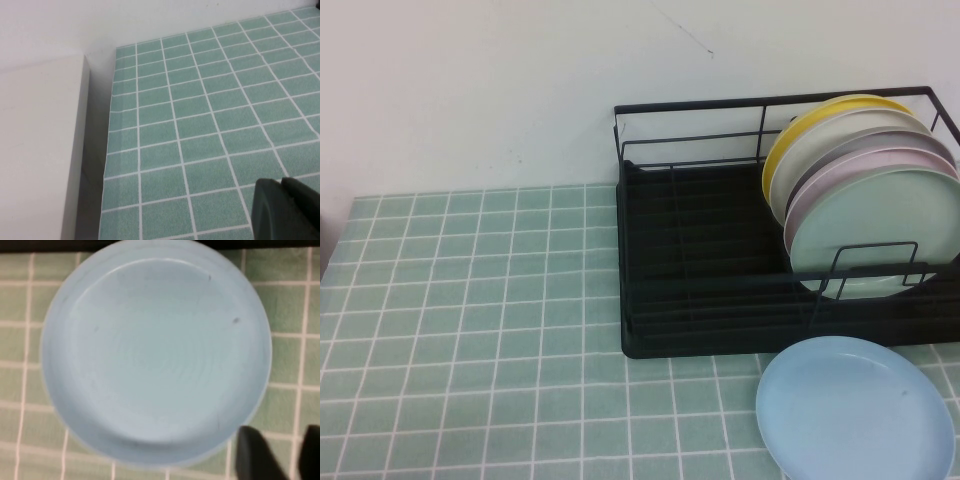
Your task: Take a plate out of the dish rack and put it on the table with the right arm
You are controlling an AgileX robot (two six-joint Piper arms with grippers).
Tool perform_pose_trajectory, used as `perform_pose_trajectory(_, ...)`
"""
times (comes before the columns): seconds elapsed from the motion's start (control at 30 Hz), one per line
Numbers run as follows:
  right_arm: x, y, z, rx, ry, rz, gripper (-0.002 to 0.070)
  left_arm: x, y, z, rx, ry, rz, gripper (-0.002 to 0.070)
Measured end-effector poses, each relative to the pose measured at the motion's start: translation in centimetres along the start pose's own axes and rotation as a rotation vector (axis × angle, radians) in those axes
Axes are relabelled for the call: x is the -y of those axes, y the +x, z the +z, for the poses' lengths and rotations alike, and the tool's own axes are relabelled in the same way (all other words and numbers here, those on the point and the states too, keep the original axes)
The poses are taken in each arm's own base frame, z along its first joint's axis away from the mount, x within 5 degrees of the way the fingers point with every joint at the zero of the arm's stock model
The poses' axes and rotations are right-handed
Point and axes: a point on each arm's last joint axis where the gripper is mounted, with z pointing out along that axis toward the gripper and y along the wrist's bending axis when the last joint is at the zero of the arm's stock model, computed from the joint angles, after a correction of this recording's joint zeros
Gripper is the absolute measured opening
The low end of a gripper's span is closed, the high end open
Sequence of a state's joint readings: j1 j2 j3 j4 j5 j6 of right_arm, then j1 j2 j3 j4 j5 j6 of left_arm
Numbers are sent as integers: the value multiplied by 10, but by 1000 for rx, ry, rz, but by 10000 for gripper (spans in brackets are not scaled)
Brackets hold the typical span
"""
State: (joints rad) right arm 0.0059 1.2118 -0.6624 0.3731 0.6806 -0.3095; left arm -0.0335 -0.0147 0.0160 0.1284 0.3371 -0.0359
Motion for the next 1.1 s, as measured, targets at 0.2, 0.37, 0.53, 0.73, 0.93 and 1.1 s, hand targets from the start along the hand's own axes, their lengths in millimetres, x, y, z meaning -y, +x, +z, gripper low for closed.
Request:
perform_pose_trajectory(0.2, -14, 25, -51, 68, 3, -96, 29, 0, 0, 0, 0, 0, 0, -3)
perform_pose_trajectory(0.37, -24, 45, -81, 158, -6, -142, 4, 0, 0, 0, 0, 0, 0, -3)
perform_pose_trajectory(0.53, -28, 56, -101, 282, 18, -211, -1, 0, 0, 0, 0, 0, 0, -3)
perform_pose_trajectory(0.73, -21, 55, -103, 396, 120, -268, -1, 0, 0, 0, 0, 0, 0, -3)
perform_pose_trajectory(0.93, -1, 83, -80, 761, 335, -357, -1, 0, 0, 0, 0, 0, 0, -3)
perform_pose_trajectory(1.1, 11, 127, -42, 993, 385, -377, -1, 0, 0, 0, 0, 0, 0, -3)
